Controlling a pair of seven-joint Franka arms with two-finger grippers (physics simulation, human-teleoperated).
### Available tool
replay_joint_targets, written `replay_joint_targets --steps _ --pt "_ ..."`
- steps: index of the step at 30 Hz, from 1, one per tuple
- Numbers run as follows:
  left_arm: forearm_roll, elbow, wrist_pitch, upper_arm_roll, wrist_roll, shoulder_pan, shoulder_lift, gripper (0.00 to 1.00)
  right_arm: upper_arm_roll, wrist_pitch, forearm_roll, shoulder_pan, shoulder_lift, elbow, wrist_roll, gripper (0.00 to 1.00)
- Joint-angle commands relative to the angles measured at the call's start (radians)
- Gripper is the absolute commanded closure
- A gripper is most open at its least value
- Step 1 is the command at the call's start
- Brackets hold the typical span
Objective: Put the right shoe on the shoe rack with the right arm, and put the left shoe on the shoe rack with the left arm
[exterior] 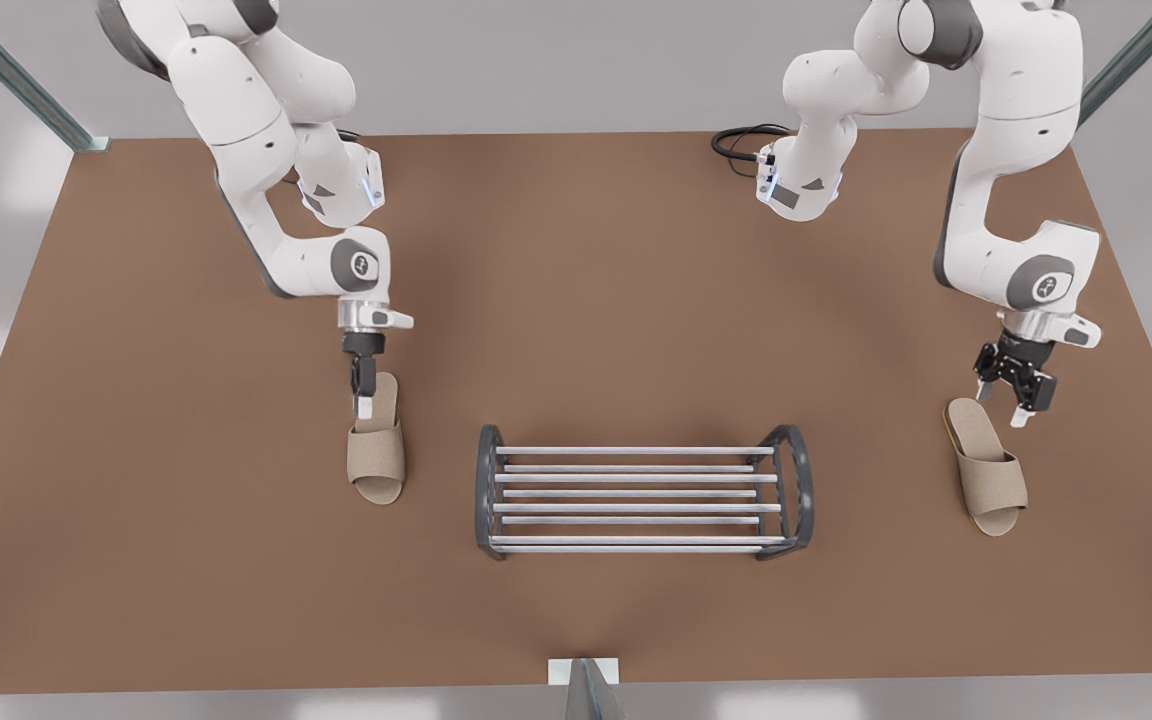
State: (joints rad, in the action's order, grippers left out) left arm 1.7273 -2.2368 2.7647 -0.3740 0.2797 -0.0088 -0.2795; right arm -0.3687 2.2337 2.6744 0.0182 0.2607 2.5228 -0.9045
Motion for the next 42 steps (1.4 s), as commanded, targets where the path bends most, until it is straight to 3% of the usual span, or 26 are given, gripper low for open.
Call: replay_joint_targets --steps 1,13,33,42 --pt "0.155 0.014 -0.091 -0.002 0.640 0.009 -0.029 0.00 -0.001 -0.106 0.058 -0.003 0.008 -0.003 -0.853 0.00" --pt "0.207 0.212 -0.217 0.001 0.693 0.101 -0.257 0.00 0.001 -0.132 0.116 -0.003 0.081 -0.010 -0.855 0.00" --pt "0.253 0.372 -0.224 0.043 0.693 0.102 -0.402 0.00 0.067 -0.109 0.249 0.000 0.138 -0.059 -0.855 0.00" --pt "0.253 0.373 -0.223 0.043 0.693 0.102 -0.415 0.34 0.082 -0.109 0.249 0.000 0.152 -0.090 -0.844 0.00"
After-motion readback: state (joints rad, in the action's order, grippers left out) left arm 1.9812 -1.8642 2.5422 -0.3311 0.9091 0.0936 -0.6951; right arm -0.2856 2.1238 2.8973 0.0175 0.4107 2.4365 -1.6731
